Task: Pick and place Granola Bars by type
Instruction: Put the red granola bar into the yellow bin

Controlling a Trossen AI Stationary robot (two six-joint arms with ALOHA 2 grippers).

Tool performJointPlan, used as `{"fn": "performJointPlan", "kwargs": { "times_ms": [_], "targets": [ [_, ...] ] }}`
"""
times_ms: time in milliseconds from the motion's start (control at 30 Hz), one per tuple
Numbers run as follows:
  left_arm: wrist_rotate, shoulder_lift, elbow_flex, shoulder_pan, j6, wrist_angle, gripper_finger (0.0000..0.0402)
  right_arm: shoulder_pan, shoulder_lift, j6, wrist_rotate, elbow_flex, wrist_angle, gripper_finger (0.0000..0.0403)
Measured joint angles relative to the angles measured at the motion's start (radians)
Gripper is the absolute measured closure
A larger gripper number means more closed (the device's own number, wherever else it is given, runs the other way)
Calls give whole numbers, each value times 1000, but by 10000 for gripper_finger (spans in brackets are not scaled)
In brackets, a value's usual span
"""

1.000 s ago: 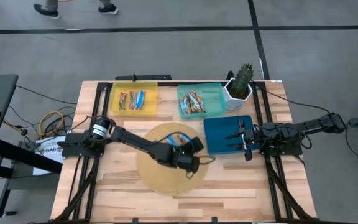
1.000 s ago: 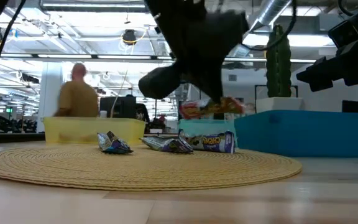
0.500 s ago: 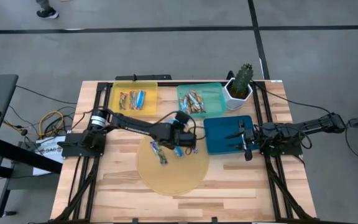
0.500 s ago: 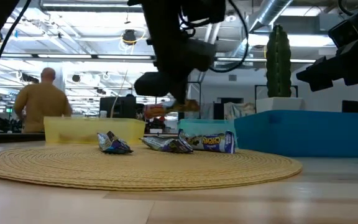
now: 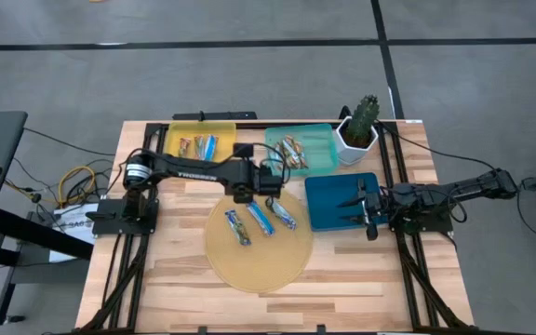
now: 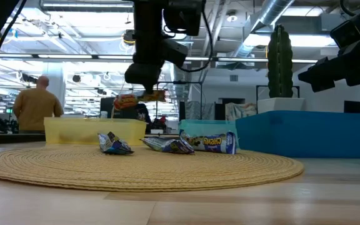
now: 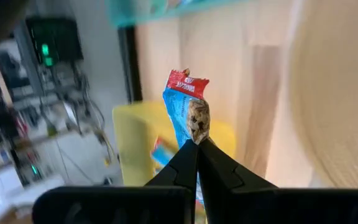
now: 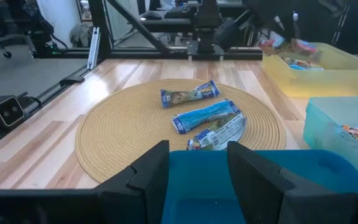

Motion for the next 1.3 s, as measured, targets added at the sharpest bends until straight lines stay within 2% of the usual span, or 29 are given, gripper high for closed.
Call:
{"fn": "performJointPlan", "kwargs": {
  "times_ms": [500,933,1300],
  "targets": [
    [-37,-73,-7,127,-305,-165,401,0,0,0,0,0,0,249],
    [-79,-87,-7,207,-534,-181,401,0,0,0,0,0,0,249],
    [-103,-87,-7,256,-597,-181,401,0,0,0,0,0,0,249]
  ]
}}
